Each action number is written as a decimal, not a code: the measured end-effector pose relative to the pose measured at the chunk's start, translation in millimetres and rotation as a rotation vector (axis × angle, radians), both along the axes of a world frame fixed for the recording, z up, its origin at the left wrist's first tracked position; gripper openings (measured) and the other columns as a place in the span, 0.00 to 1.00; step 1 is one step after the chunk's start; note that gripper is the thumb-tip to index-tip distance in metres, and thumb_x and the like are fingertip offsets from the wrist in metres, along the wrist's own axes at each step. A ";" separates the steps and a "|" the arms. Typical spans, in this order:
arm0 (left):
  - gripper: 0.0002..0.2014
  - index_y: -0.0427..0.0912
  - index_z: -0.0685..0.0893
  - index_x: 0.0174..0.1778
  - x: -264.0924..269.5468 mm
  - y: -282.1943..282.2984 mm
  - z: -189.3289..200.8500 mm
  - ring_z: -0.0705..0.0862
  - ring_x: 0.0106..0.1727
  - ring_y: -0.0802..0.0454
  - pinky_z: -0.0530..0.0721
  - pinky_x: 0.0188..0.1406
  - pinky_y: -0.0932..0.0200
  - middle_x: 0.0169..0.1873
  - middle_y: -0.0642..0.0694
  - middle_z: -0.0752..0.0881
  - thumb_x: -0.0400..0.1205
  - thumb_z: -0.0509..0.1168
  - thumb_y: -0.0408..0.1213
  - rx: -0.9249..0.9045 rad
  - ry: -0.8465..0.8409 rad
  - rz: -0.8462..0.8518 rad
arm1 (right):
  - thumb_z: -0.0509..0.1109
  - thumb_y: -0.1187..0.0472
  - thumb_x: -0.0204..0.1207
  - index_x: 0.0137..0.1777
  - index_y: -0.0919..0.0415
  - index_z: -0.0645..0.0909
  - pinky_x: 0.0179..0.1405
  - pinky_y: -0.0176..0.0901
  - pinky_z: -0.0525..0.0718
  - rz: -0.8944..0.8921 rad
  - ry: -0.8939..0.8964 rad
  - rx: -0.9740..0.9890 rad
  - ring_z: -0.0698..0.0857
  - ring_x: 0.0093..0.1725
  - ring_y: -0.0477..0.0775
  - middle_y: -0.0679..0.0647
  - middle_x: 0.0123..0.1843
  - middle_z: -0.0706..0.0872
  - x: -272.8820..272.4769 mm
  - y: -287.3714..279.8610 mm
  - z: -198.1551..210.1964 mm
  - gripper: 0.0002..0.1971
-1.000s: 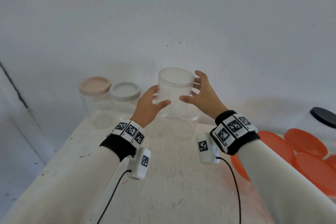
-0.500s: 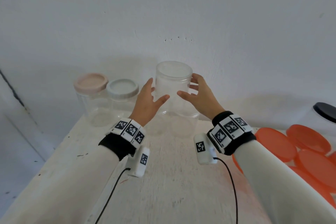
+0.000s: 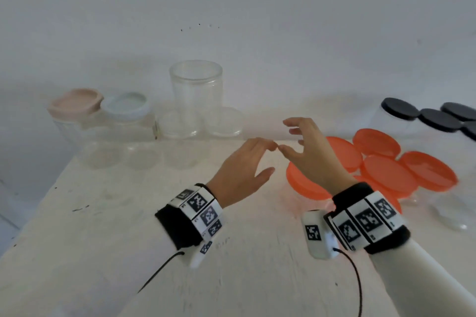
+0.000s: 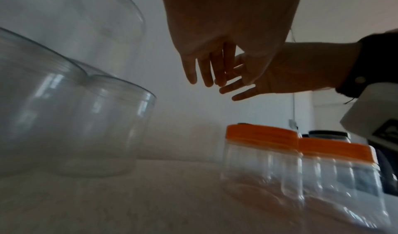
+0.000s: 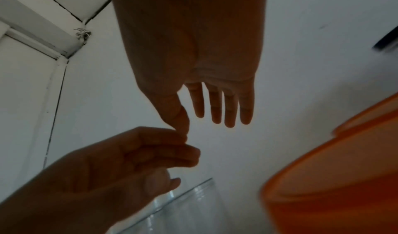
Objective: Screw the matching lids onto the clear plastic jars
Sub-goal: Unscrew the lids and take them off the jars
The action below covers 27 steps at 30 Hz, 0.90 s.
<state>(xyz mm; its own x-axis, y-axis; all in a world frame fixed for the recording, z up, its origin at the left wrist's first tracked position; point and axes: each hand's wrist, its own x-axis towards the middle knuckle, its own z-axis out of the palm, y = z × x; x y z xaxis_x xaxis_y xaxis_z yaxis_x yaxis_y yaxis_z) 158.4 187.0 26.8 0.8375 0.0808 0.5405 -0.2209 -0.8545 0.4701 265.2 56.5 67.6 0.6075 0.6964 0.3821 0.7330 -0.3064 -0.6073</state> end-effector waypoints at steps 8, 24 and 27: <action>0.31 0.30 0.78 0.65 44.6 -47.5 -23.7 0.77 0.66 0.41 0.64 0.65 0.64 0.64 0.34 0.80 0.72 0.67 0.50 0.186 0.148 -0.180 | 0.74 0.64 0.72 0.62 0.63 0.78 0.55 0.31 0.64 -0.161 -0.078 -0.195 0.74 0.60 0.51 0.52 0.60 0.74 16.6 -112.9 -13.8 0.19; 0.32 0.41 0.78 0.68 18.0 -24.8 -26.4 0.71 0.71 0.49 0.67 0.67 0.59 0.69 0.47 0.76 0.69 0.78 0.46 0.156 0.240 0.170 | 0.74 0.67 0.70 0.74 0.58 0.68 0.66 0.35 0.64 0.251 -0.160 -0.597 0.66 0.73 0.53 0.51 0.74 0.65 41.1 -138.1 -26.5 0.32; 0.32 0.44 0.78 0.68 -6.9 -12.4 -26.0 0.70 0.71 0.51 0.69 0.64 0.59 0.68 0.50 0.76 0.68 0.78 0.46 0.085 0.266 0.311 | 0.75 0.64 0.71 0.70 0.60 0.73 0.60 0.29 0.60 0.323 -0.221 -0.529 0.68 0.71 0.54 0.54 0.72 0.69 43.3 -105.4 -31.9 0.27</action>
